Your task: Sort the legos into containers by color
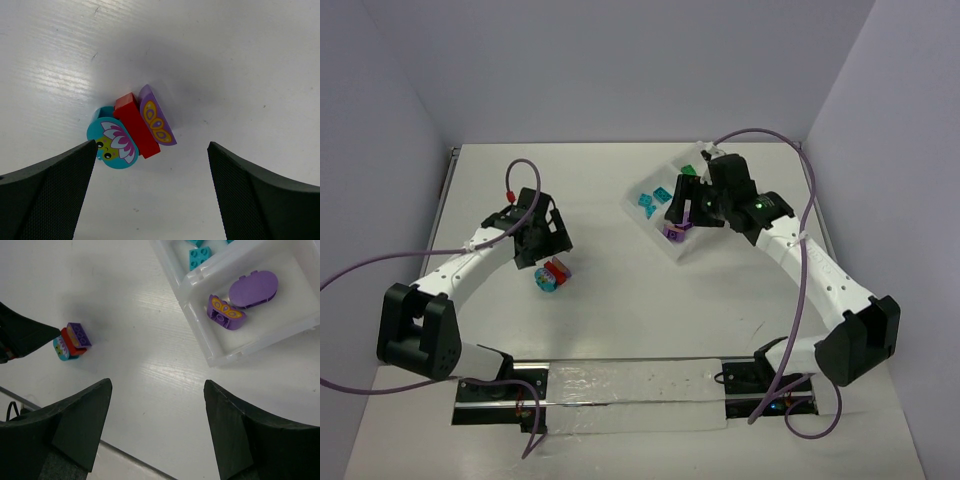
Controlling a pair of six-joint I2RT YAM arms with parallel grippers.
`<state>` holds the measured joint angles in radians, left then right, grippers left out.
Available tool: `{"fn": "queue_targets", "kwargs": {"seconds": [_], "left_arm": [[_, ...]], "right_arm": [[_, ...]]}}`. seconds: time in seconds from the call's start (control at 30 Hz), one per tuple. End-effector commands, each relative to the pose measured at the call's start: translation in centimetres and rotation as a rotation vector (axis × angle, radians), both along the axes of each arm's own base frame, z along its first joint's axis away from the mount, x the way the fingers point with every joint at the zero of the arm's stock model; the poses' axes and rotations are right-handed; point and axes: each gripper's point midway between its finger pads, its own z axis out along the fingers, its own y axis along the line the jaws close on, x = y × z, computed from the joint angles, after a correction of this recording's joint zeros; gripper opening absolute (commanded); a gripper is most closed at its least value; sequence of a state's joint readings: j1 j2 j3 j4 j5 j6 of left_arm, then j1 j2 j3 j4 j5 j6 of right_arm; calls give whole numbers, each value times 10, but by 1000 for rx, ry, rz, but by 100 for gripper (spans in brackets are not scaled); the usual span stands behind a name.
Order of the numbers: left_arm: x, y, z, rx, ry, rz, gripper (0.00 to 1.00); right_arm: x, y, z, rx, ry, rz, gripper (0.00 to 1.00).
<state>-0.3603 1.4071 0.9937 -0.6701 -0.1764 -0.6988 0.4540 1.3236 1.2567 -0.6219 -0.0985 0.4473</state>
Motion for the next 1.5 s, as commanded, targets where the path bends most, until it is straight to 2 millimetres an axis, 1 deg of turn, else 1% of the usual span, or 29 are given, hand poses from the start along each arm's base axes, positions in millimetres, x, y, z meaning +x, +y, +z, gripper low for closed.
{"fn": "queue_targets", "kwargs": {"seconds": [0.0,0.1,0.17,0.27,0.4,0.47,0.63,0.73,0.8,0.87,0.9,0.97,1.03,1.1,1.17,1.27,1.37,1.47], "left_arm": [[21,-3,3,16,-98,-49,99],[28,0,-11,46,-96,-42,99],[31,7,-23,83,-80,-5,99],[35,12,-28,107,-76,25,99],[41,18,-37,94,-68,50,99],[45,15,-42,66,-64,46,99],[41,0,-56,-9,-28,14,99],[34,-11,-59,-76,-20,-7,99],[29,-14,-62,-99,-8,3,99],[14,-19,-66,-121,9,14,99],[14,-20,-62,-135,0,26,99],[-1,-34,-61,-172,7,6,99],[-9,-40,-57,-161,1,0,99],[-16,-39,-54,-136,8,23,99],[-19,-30,-49,-86,-8,64,99],[-23,-23,-43,-44,-23,70,99],[-28,-19,-42,3,-14,62,99],[-39,-19,-46,58,22,59,99]], "right_arm": [[-7,10,12,54,-70,45,82],[-10,15,7,70,-69,56,82],[-13,18,5,75,-68,65,82],[-18,20,4,73,-63,79,82],[-21,21,-1,64,-59,93,82],[-19,22,-4,58,-52,96,82],[-19,23,-6,67,-57,97,82],[-19,23,-6,67,-58,93,82],[-20,21,-8,66,-56,90,82],[-21,19,-10,54,-59,90,82],[-21,19,-10,52,-59,89,82],[-22,16,-12,39,-56,85,82],[-23,16,-13,37,-57,85,82],[-24,15,-14,40,-56,87,82],[-24,16,-13,46,-60,89,82],[-25,17,-12,51,-62,95,82],[-25,17,-12,53,-64,100,82],[-26,19,-15,52,-56,107,82]]}}
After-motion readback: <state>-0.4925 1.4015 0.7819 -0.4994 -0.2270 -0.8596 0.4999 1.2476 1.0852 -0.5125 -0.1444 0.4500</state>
